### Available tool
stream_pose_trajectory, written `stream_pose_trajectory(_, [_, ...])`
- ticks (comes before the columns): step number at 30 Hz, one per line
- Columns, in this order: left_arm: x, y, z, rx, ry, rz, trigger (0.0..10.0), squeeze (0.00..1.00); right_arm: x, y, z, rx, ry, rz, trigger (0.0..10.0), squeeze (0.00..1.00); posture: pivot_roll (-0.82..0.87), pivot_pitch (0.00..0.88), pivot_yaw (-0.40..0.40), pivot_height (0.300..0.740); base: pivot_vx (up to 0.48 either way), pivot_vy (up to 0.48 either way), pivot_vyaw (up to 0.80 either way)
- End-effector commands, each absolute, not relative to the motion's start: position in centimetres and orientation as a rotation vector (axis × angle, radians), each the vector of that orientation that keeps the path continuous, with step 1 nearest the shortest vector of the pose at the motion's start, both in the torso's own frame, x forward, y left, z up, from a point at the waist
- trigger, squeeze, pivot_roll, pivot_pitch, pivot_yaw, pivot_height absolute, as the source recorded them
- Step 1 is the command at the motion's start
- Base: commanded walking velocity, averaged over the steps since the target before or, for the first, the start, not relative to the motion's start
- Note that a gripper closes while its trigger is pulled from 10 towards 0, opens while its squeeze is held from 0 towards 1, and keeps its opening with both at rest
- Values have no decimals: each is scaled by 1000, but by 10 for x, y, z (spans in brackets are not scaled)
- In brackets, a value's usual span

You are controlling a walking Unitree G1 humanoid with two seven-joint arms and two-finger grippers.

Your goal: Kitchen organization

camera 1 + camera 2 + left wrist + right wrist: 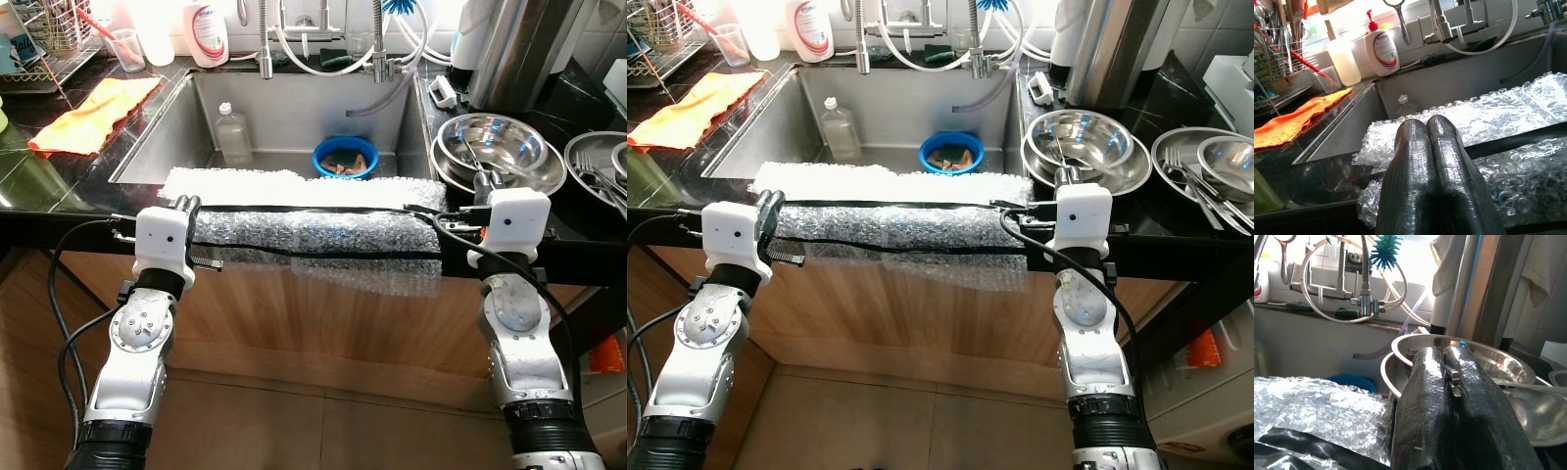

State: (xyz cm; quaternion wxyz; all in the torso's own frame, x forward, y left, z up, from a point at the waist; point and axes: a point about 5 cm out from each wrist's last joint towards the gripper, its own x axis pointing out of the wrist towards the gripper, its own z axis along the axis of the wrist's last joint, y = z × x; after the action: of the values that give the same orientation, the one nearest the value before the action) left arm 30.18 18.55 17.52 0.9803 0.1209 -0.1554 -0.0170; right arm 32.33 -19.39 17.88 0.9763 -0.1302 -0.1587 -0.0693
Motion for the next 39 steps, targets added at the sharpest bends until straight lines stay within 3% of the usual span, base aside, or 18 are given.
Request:
stream_pose_trajectory(1, [304, 187, 176, 257, -321, -23, 10000, 0, 325, -194, 184, -271, -334, -144, 0, 0, -3, 97, 38, 740, 0, 0, 0])
stream_pose_trajectory(16, [307, 184, 190, 248, -368, -23, 10000, 0, 320, -190, 230, -267, -527, -195, 196, 0, -6, 98, 40, 740, 0, 0, 0])
stream_pose_trajectory(17, [307, 183, 193, 247, -377, -23, 10000, 0, 320, -188, 234, -239, -542, -186, 6314, 0, -6, 98, 40, 740, 0, 0, 0])
stream_pose_trajectory(18, [308, 182, 196, 246, -386, -22, 10000, 0, 319, -187, 237, -212, -555, -180, 9216, 0, -4, 98, 39, 740, 0, 0, 0])
stream_pose_trajectory(19, [308, 181, 201, 242, -404, -22, 10000, 0, 318, -185, 244, -179, -577, -170, 10000, 0, -4, 98, 39, 740, 0, 0, 0])
stream_pose_trajectory(22, [310, 179, 215, 219, -445, -17, 10000, 0, 316, -182, 256, -116, -617, -147, 10000, 0, -6, 99, 39, 740, 0, 0, 0])
stream_pose_trajectory(26, [314, 172, 242, 65, -491, -58, 10000, 0, 310, -181, 271, 56, -661, -81, 10000, 0, -5, 99, 38, 740, 0, 0, 0])
stream_pose_trajectory(29, [316, 161, 256, -144, -478, -191, 10000, 0, 306, -183, 271, 231, -655, -19, 10000, 0, -8, 100, 39, 740, 0, 0, 0])
stream_pose_trajectory(35, [310, 145, 262, -307, -434, -407, 10000, 0, 299, -191, 257, 519, -602, 94, 10000, 0, -4, 102, 41, 740, 0, 0, 0])
stream_pose_trajectory(39, [306, 141, 261, -401, -394, -510, 10000, 0, 292, -191, 249, 555, -580, 173, 10000, 0, 0, 103, 42, 740, 0, 0, 0])
